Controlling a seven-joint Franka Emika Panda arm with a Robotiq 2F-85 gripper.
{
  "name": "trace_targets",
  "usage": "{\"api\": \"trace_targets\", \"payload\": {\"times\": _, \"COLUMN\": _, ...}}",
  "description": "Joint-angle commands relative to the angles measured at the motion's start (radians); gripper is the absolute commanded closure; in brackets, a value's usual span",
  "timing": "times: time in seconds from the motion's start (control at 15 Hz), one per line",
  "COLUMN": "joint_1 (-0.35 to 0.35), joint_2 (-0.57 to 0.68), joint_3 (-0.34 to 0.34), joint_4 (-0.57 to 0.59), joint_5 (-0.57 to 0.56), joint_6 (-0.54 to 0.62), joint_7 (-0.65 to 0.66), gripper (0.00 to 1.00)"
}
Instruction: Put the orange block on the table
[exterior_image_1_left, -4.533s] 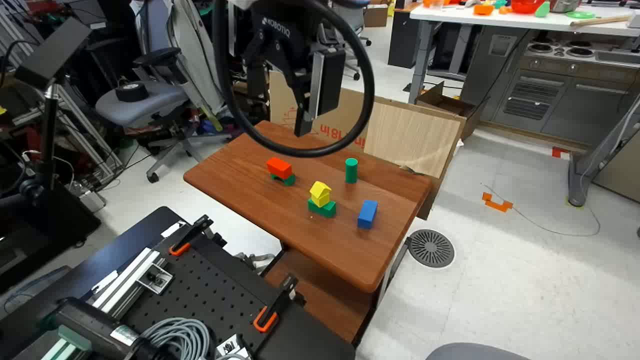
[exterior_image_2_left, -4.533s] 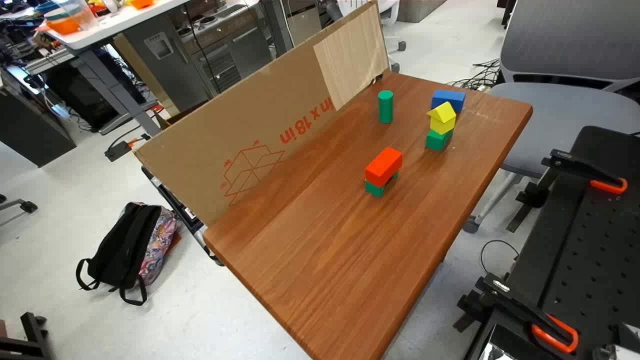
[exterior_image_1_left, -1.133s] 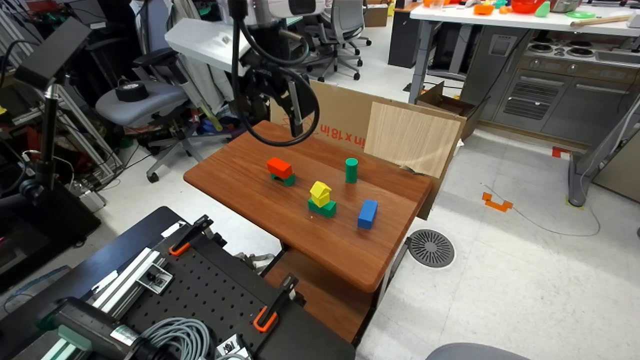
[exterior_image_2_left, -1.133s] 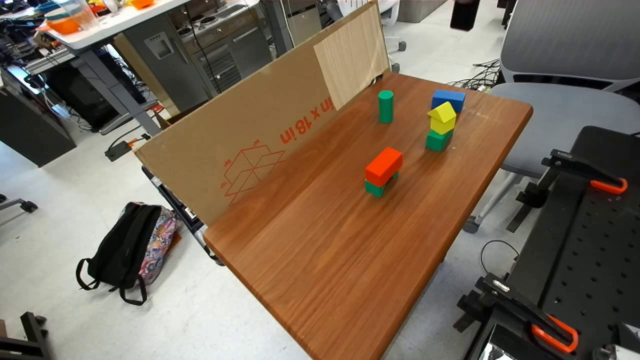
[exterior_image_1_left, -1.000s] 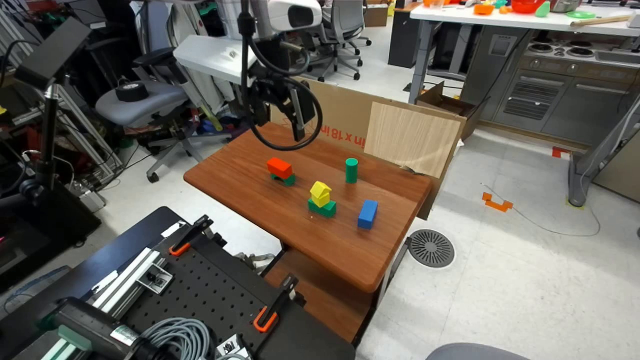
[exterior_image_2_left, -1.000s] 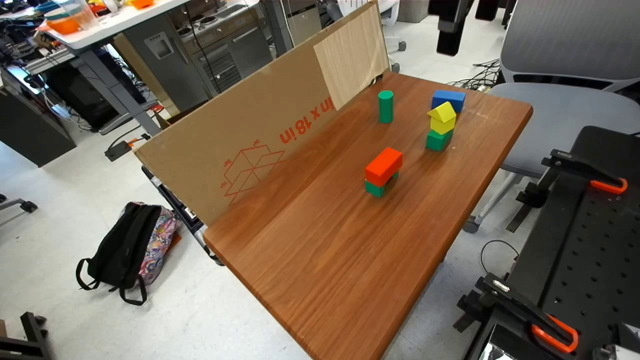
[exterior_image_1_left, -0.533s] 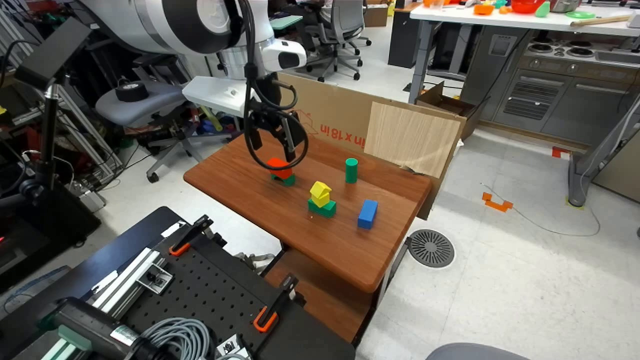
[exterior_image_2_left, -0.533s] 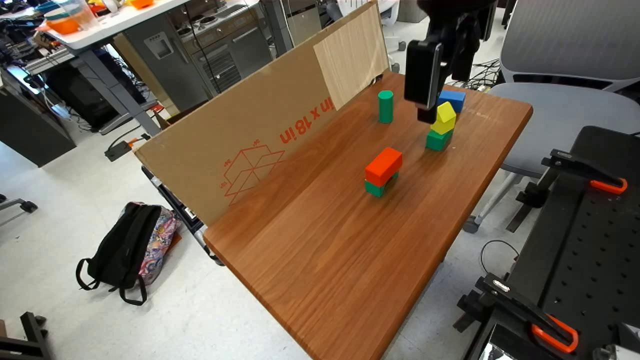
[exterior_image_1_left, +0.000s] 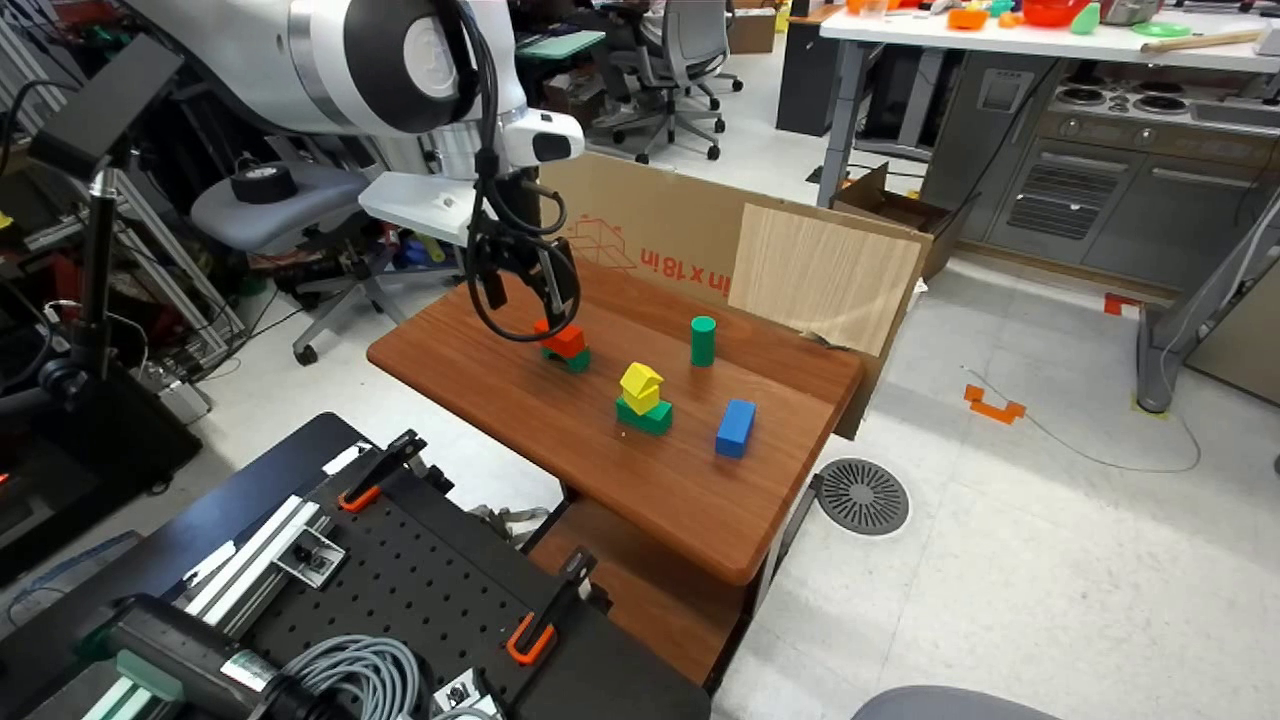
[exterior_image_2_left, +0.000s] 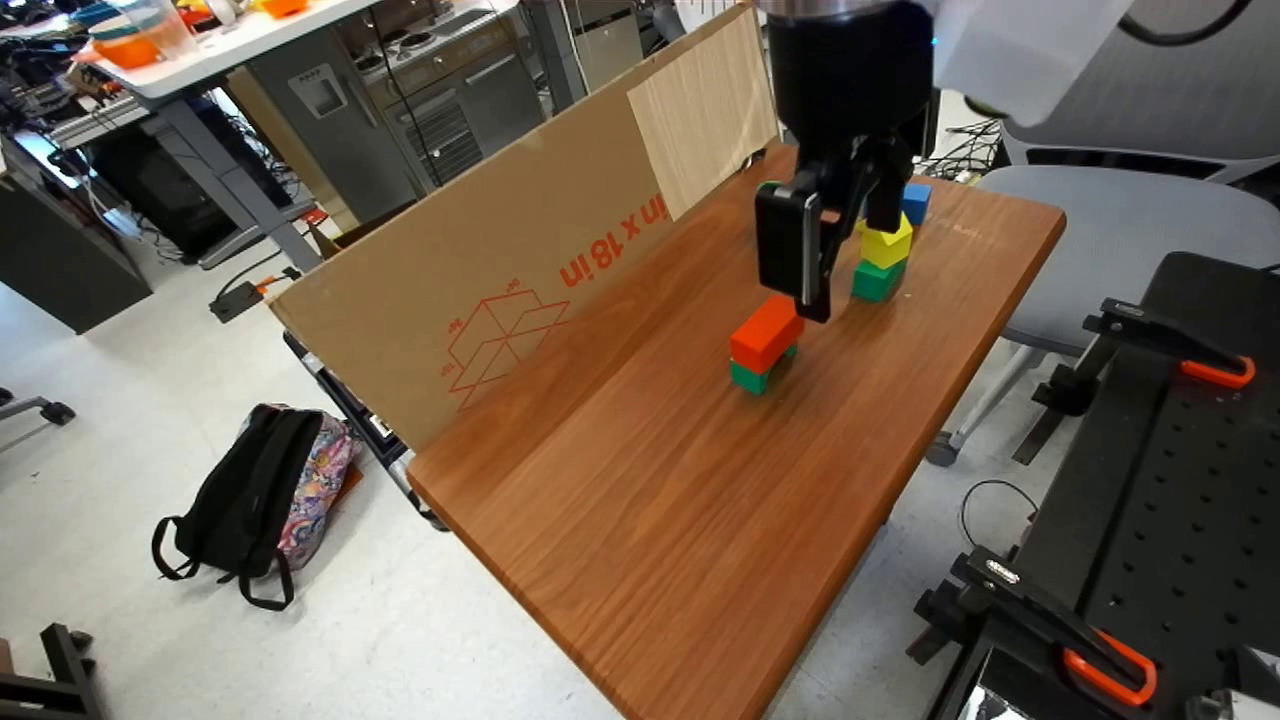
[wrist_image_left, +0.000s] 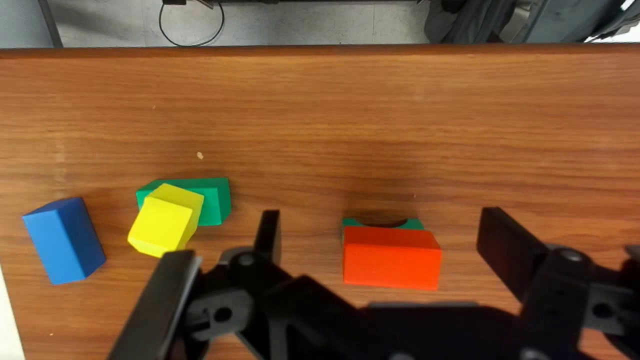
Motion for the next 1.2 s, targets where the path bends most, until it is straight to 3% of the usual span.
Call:
{"api": "trace_targets", "payload": {"times": 0.0, "joint_1": 0.025, "joint_2": 0.090, "joint_3": -0.008, "joint_4": 0.090, "joint_5": -0.038, "joint_6": -0.016, "joint_7": 0.061, "gripper": 0.00}}
{"api": "trace_targets", "payload": {"times": 0.6, "joint_1": 0.071, "joint_2": 0.245, "joint_3": -0.028, "joint_4": 0.236, "joint_5": -0.055, "joint_6": -0.062, "joint_7": 0.094, "gripper": 0.00}}
{"api": "trace_targets", "payload": {"times": 1.13, "joint_1": 0.087, "joint_2": 0.309, "joint_3": -0.050, "joint_4": 0.302, "joint_5": -0.058, "joint_6": -0.154, "joint_7": 0.111, "gripper": 0.00}}
